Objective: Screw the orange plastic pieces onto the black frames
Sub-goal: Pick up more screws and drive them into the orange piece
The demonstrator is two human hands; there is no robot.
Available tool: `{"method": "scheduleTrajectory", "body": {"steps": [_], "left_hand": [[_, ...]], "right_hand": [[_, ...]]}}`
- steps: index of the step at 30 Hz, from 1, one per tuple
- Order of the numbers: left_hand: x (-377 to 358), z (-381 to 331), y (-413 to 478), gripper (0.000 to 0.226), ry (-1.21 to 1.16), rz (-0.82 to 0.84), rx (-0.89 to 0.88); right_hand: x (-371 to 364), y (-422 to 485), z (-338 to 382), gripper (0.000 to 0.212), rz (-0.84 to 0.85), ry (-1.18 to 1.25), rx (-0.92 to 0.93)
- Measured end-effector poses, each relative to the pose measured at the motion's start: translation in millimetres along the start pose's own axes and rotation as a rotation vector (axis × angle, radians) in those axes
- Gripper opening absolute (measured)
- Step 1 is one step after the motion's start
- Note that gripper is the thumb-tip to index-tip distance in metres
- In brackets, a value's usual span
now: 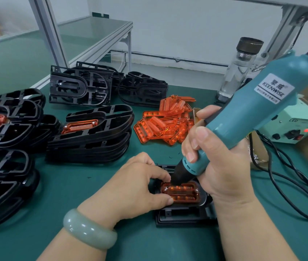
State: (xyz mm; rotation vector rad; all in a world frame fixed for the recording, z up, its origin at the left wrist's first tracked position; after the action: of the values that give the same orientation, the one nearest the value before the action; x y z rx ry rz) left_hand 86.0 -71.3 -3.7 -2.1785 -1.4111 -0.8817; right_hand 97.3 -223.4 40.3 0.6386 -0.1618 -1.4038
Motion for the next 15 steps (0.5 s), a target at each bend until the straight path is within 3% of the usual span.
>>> {"method": "scheduleTrajectory", "body": {"steps": [8,15], "left_hand": [[0.2,-1.6,-1.0,0.038,-0.013,-0.008,-0.001],[-4.0,-1.7,0.7,0.043,0.001,-0.018,0.025]], "right_hand": [[-10.4,3.1,-1.0,0.019,0.159,-0.042,0.006],[0.5,-1.3,-2.9,0.022,-0.014,0.077,-0.036]]}}
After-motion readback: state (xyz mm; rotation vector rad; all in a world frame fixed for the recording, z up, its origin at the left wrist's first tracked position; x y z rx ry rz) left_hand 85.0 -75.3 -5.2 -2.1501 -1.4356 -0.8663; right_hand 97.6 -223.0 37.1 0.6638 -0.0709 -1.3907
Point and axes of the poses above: each hand's wrist, its own y-axis towards the middle knuckle, its own x-axis out of the back of the hand, z = x × y, the point moved 1 cm from there along y, towards the middle knuckle, and after that the axes turned 6 degrees about -y, right-handed, at the moved point
